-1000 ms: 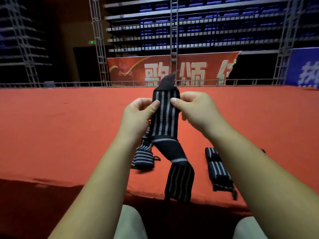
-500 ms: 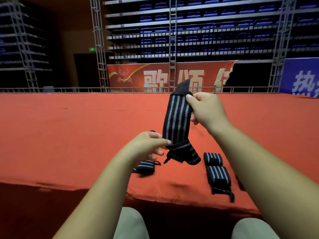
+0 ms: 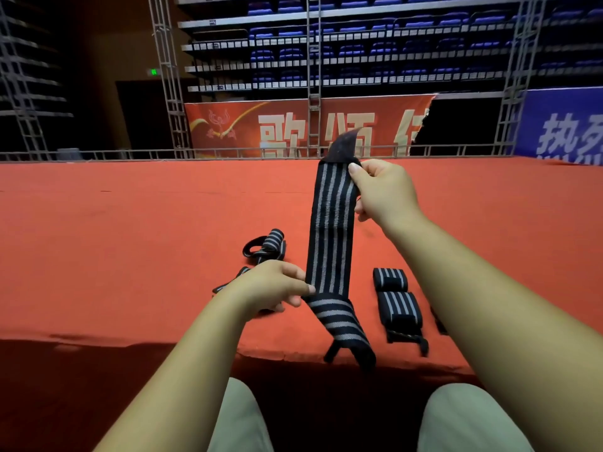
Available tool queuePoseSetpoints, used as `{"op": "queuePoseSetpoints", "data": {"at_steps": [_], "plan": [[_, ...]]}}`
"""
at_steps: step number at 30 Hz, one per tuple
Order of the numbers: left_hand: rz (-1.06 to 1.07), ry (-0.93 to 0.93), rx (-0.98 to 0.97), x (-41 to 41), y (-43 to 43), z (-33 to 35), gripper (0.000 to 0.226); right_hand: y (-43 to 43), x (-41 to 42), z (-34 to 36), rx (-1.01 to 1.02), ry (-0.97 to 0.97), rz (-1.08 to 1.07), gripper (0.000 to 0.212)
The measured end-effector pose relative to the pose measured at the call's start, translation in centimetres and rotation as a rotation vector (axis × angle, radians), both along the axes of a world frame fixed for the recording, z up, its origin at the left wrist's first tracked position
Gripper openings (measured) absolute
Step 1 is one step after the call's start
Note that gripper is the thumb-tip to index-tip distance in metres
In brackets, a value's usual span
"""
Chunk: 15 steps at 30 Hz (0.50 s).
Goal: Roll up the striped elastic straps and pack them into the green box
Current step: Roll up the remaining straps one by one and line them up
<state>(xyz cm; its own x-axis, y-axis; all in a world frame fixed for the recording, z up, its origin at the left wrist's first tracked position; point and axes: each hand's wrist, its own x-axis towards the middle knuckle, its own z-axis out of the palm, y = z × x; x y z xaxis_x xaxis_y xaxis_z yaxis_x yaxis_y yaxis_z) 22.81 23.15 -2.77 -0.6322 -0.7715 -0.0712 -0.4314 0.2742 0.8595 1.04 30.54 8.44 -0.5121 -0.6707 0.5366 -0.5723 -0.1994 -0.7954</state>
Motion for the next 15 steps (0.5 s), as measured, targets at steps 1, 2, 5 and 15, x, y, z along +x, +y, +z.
{"op": "queuePoseSetpoints", "data": {"at_steps": [1,2,5,15], "plan": [[-0.028,-0.013,-0.022,-0.1,0.1,-0.3,0.006,-0.1,-0.3,-0.3,0.011,-0.014,0.002,0.032],[-0.041,-0.021,-0.041,-0.2,0.1,-0.7,0.006,-0.3,-0.5,-0.6,0.021,-0.032,0.003,0.031],[-0.078,-0.060,-0.071,-0.8,0.1,-2.1,0.014,-0.6,-1.1,-1.4,0.039,-0.119,0.002,0.029],[0.006,0.069,0.200,-3.9,0.8,-5.1,0.042,-1.0,-1.6,-1.5,-0.016,-0.331,0.038,0.028]]}}
